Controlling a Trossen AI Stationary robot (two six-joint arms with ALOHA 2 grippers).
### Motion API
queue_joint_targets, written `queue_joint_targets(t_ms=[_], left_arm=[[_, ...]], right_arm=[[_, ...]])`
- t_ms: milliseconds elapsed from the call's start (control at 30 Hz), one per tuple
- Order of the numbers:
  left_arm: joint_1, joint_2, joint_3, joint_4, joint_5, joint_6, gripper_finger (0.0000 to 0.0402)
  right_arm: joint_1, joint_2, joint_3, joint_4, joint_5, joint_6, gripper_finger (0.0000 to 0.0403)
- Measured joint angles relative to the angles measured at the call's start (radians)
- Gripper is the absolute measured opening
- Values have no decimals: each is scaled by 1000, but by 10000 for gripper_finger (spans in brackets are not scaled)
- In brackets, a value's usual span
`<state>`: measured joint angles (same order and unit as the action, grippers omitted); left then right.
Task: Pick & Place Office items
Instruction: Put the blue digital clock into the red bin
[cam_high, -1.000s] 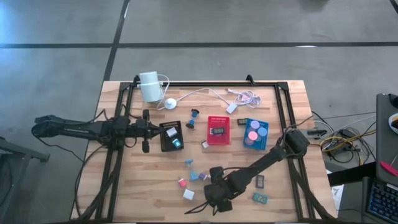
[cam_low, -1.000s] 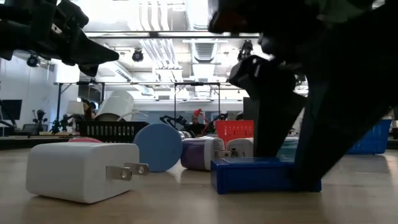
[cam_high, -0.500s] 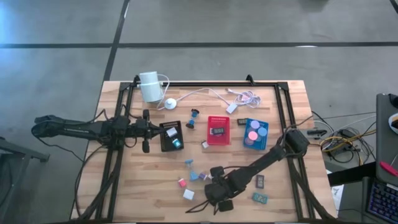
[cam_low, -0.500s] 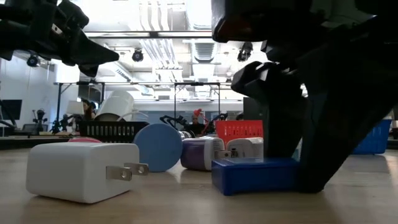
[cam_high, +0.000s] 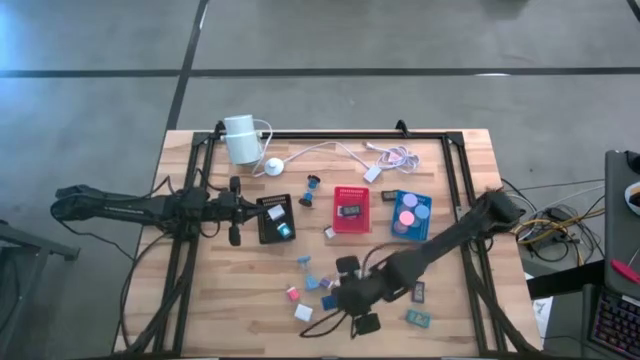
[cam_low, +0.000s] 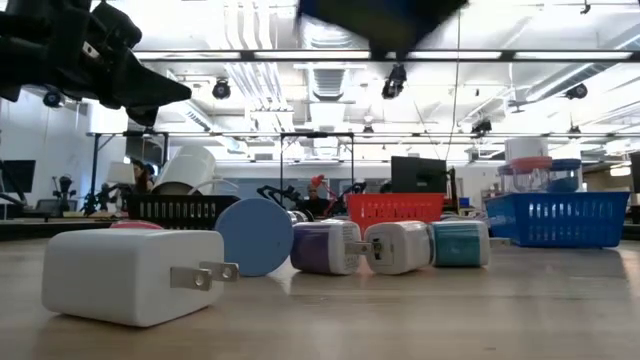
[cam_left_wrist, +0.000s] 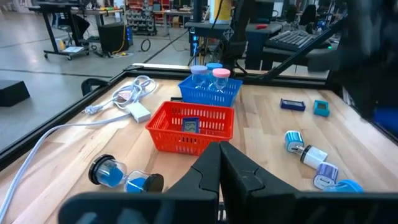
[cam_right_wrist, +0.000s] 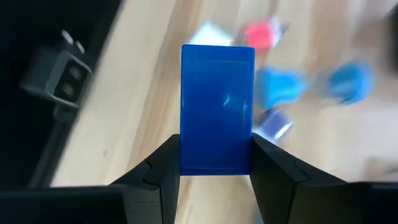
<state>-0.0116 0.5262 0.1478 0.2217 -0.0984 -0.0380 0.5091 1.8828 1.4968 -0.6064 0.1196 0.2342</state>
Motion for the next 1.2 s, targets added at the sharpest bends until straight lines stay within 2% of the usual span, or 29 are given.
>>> queue_joint_targets(t_ms=[133, 267, 667, 933, 1200], left_arm=[[0, 0, -22, 39, 0, 0, 7], [0, 0, -25, 53, 0, -4, 7], [0, -1, -15, 60, 0, -4, 7], [0, -1, -15, 125, 0, 16, 7], [0, -3, -18, 129, 0, 50, 7]], right_arm=[[-40, -157, -80, 78, 36, -59, 141], [-88, -362, -216, 213, 66, -90, 141], [-228, -974, -796, 621, 67, -74, 141], [-285, -1225, -1066, 773, 67, -51, 141], [-291, -1349, -1219, 868, 96, -88, 141]])
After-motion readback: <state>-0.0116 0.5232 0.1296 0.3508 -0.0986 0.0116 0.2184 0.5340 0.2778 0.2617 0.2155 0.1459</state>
